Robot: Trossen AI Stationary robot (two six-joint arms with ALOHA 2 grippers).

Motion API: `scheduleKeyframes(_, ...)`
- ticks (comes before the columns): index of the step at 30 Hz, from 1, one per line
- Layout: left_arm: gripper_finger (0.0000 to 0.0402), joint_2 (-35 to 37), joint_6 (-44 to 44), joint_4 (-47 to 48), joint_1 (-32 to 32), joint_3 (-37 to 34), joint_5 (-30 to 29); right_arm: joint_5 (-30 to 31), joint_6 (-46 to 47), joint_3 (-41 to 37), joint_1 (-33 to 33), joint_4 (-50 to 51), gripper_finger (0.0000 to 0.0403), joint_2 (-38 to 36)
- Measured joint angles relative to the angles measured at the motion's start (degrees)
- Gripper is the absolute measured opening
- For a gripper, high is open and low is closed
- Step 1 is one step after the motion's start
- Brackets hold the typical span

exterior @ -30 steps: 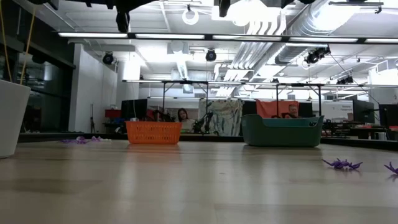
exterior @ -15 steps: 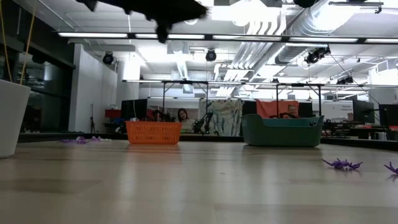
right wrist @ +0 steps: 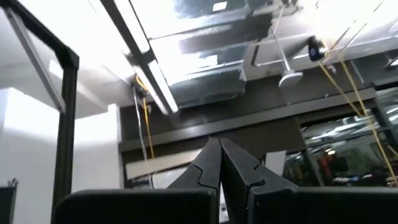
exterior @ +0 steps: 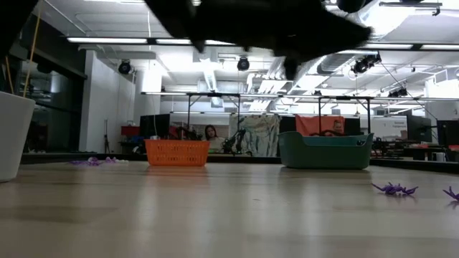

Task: Sort Halloween decoration
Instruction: Put the white bone toy into the yellow bin

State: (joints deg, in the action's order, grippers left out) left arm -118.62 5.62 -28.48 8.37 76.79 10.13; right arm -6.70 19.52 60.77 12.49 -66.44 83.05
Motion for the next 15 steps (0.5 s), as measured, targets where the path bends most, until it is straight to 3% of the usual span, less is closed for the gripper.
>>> scheduleKeyframes(8, 0.0001, -13.59, -1.35, -0.29, 1.76, 18.53, 1.67, 0.22, 1.23, 0.02, 0.0, -1.59, 0.0, 0.0)
scheduleKeyframes(15, 0.0001, -22.48, -1.41, 0.0, 2.39, 28.65, 1.35, 0.21, 1.16, 0.02, -0.02, -0.9, 0.0, 0.0)
